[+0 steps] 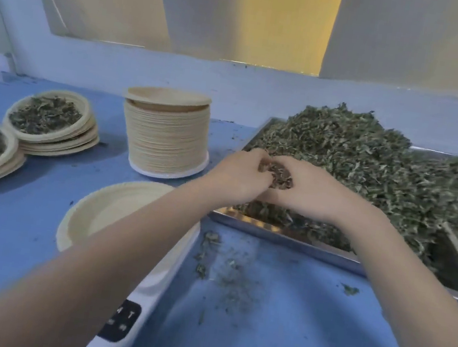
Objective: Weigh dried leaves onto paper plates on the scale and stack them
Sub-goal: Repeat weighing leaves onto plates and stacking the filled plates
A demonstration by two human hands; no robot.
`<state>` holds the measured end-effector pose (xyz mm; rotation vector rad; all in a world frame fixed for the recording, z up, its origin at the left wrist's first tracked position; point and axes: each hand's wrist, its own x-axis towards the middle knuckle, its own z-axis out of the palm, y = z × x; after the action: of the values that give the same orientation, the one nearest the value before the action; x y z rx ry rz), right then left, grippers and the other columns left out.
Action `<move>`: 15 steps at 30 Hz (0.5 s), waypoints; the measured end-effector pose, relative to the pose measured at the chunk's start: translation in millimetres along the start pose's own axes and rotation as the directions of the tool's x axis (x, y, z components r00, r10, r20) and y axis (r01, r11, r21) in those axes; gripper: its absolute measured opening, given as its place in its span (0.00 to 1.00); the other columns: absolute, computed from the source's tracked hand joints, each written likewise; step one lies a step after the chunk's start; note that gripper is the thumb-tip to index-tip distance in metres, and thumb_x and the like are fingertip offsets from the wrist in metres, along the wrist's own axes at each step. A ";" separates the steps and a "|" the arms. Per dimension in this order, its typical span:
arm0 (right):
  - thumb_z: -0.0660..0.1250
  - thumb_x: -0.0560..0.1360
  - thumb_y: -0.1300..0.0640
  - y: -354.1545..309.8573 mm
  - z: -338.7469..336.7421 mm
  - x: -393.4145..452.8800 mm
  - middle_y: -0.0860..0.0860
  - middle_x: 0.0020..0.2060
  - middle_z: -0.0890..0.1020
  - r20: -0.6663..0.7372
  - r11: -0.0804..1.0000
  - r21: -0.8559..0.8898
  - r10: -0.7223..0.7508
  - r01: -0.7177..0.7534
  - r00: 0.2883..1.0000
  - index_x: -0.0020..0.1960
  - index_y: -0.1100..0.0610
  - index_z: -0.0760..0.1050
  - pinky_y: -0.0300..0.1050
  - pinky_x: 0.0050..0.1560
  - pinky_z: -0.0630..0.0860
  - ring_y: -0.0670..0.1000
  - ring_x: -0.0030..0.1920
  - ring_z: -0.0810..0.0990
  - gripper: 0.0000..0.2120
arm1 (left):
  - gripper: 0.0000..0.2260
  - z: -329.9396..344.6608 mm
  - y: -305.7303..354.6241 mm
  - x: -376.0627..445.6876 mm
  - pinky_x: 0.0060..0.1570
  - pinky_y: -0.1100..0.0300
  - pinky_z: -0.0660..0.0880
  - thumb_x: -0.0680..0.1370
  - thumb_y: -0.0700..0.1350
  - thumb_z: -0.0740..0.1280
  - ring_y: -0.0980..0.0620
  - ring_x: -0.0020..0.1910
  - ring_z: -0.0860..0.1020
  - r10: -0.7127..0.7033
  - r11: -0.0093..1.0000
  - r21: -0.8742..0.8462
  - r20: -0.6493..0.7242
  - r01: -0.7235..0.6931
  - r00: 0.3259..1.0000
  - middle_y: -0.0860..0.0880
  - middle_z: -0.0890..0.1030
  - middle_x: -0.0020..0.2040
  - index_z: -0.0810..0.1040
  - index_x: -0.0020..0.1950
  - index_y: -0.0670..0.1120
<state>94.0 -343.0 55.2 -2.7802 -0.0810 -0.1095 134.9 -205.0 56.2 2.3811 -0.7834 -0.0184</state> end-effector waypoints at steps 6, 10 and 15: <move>0.73 0.59 0.31 85.6 -19.0 -24.9 0.56 0.71 0.67 0.107 0.947 -0.191 0.283 -0.259 0.953 0.77 0.54 0.50 0.46 0.64 0.68 0.55 0.68 0.68 0.57 | 0.33 23.0 -13.4 47.3 0.48 0.58 0.71 0.77 0.54 0.64 0.49 0.51 0.75 -0.223 0.946 0.290 0.261 0.144 0.939 0.42 0.72 0.65 0.55 0.76 0.43; 0.77 0.57 0.35 86.8 -4.1 -11.3 0.55 0.65 0.73 0.115 0.952 -0.214 0.245 -0.217 0.963 0.75 0.54 0.55 0.48 0.60 0.72 0.56 0.62 0.73 0.56 | 0.46 40.3 -19.7 55.6 0.60 0.54 0.71 0.67 0.58 0.74 0.47 0.68 0.67 -0.251 0.964 0.035 0.429 0.262 0.868 0.47 0.64 0.73 0.51 0.77 0.48; 0.78 0.58 0.41 71.2 18.7 16.6 0.50 0.53 0.79 0.100 0.981 -0.186 0.070 -0.051 0.992 0.67 0.52 0.67 0.41 0.50 0.73 0.51 0.49 0.76 0.42 | 0.42 50.7 -17.5 57.5 0.45 0.72 0.73 0.67 0.45 0.77 0.58 0.50 0.77 -0.126 0.986 -0.053 0.407 0.161 0.905 0.55 0.76 0.55 0.57 0.75 0.47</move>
<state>116.8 -402.2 14.4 -2.9682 -0.0130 0.0494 181.5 -253.4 15.4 2.3767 -0.7690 -0.6111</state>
